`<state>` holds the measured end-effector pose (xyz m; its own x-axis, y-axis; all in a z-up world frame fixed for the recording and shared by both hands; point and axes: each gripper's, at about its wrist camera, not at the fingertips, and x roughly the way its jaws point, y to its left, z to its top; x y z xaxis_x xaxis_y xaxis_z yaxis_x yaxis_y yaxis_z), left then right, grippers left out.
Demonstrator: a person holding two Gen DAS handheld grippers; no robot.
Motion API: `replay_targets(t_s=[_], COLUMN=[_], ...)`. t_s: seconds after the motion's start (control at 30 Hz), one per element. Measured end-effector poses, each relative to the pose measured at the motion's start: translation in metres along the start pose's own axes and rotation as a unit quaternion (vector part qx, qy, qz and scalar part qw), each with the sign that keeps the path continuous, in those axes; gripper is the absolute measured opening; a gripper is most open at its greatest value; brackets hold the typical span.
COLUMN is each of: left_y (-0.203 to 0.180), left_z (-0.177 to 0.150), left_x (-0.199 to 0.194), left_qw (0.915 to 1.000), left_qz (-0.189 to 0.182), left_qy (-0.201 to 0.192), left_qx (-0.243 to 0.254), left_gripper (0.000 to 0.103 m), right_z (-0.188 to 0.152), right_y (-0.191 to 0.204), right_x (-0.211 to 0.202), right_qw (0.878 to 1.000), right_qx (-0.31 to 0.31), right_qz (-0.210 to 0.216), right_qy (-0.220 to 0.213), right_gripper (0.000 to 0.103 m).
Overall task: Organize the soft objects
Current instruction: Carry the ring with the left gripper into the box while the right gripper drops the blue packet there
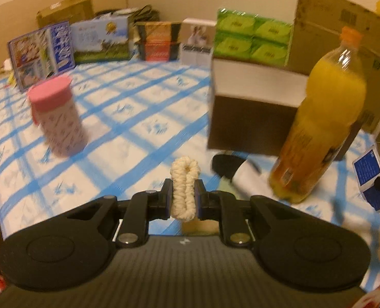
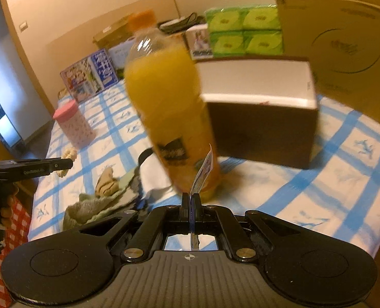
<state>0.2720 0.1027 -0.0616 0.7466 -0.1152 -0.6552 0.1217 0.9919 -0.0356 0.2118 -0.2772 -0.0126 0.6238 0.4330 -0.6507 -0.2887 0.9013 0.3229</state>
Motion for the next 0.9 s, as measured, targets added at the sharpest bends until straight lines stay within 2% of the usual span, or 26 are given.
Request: replay_targets(t_s=[0.2,0.4,0.67,0.9], left_y=[-0.021,-0.032,-0.047,-0.07], left_z=[0.041,0.092,0.156,0.186], left_x=[0.008,0.035,0.097,0.166], left_qw=[0.9986,0.9955,0.992,0.9886], left_qz=[-0.039,-0.079,-0.116,-0.143], left_qy=[-0.026,-0.044,-0.031,0.018], left_qx=[0.025,0.029,0.039,0.042], left_gripper=[0.016,0.016,0.016,0.016], right_z=[0.038,0.093,0.154,0.186], right_y=[-0.039,-0.069,-0.089,-0.108], right_x=[-0.019,-0.009,0.051,0.125], right_qw=[0.999,0.997,0.996,0.996], right_qx=[0.02,0.036,0.05,0.072], right_qz=[0.0,0.006,0.038,0.051], right_qy=[-0.042,-0.069,-0.062,-0.022], right_gripper=[0.001,0.001,0.001,0.001])
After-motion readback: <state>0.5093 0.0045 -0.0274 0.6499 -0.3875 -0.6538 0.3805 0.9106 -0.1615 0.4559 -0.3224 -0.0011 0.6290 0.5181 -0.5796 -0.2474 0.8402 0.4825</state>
